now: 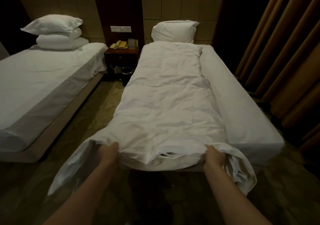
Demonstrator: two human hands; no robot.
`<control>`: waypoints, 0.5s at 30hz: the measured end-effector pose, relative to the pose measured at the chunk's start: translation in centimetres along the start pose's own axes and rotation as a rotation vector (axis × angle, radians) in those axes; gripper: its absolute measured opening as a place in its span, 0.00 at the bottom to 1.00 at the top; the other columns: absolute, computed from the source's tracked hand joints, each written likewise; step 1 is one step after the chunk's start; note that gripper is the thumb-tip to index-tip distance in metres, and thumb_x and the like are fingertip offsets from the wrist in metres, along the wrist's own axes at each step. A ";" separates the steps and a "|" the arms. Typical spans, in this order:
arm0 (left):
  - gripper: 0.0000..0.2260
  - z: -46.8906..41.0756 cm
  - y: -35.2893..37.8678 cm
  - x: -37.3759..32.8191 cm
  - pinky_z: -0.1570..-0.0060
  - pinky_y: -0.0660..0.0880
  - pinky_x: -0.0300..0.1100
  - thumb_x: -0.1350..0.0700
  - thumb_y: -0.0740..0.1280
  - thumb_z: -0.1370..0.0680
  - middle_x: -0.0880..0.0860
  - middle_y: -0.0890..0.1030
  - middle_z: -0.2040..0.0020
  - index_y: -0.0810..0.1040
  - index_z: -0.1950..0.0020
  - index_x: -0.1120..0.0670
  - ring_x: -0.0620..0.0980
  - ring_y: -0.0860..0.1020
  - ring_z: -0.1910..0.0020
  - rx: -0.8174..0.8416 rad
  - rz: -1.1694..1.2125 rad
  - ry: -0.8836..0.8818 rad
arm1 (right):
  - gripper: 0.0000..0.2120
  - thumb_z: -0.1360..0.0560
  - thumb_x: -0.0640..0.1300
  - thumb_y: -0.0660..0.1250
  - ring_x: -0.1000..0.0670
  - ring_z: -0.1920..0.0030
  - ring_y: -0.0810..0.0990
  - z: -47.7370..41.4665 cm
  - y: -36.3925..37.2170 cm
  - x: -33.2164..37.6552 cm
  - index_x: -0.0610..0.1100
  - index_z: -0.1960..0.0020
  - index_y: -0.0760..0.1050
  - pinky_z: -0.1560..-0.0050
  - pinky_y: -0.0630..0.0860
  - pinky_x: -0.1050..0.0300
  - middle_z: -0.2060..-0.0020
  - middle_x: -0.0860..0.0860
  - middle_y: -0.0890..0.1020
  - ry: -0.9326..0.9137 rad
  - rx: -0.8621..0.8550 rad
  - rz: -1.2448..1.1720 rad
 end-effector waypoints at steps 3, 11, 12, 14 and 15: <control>0.20 -1.4 0.3 -5.2 0.40 0.71 0.53 0.58 0.65 0.22 0.65 0.74 0.37 0.69 0.33 0.67 0.63 0.74 0.39 -0.032 0.055 0.152 | 0.28 0.28 0.36 0.68 0.41 0.36 0.74 -1.1 3.3 3.2 0.36 0.29 0.66 0.35 0.72 0.49 0.34 0.42 0.73 -0.108 -0.021 0.036; 0.25 -8.2 3.9 -15.3 0.39 0.69 0.54 0.59 0.67 0.23 0.64 0.71 0.36 0.61 0.31 0.63 0.64 0.72 0.37 0.030 0.075 0.355 | 0.28 0.26 0.36 0.66 0.37 0.35 0.72 -3.3 12.7 8.5 0.31 0.28 0.61 0.35 0.69 0.48 0.32 0.36 0.70 -0.250 -0.151 0.066; 0.24 -9.6 4.4 -16.0 0.40 0.70 0.55 0.59 0.68 0.24 0.63 0.71 0.38 0.61 0.33 0.62 0.64 0.73 0.39 0.046 0.061 0.355 | 0.29 0.26 0.36 0.66 0.36 0.34 0.71 -3.7 13.9 8.5 0.30 0.28 0.60 0.34 0.68 0.47 0.32 0.36 0.69 -0.248 -0.179 0.074; 0.20 -12.4 5.6 -17.6 0.45 0.73 0.52 0.59 0.69 0.25 0.61 0.74 0.44 0.62 0.39 0.59 0.63 0.75 0.44 0.088 0.025 0.364 | 0.30 0.26 0.35 0.66 0.35 0.33 0.69 -4.7 16.2 8.4 0.28 0.28 0.58 0.34 0.67 0.46 0.31 0.34 0.67 -0.258 -0.228 0.042; 0.18 -13.7 6.2 -18.7 0.49 0.72 0.49 0.60 0.69 0.25 0.58 0.74 0.49 0.62 0.43 0.57 0.62 0.76 0.47 0.109 0.010 0.384 | 0.30 0.26 0.35 0.67 0.35 0.33 0.69 -5.0 17.5 8.4 0.28 0.29 0.58 0.34 0.66 0.45 0.31 0.33 0.67 -0.271 -0.253 0.008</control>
Point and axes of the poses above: each hand's wrist, its own z-axis away from the middle knuckle, its own y-axis out of the palm, x = y × z, the point moved 10 cm from there along -z, towards the middle knuckle
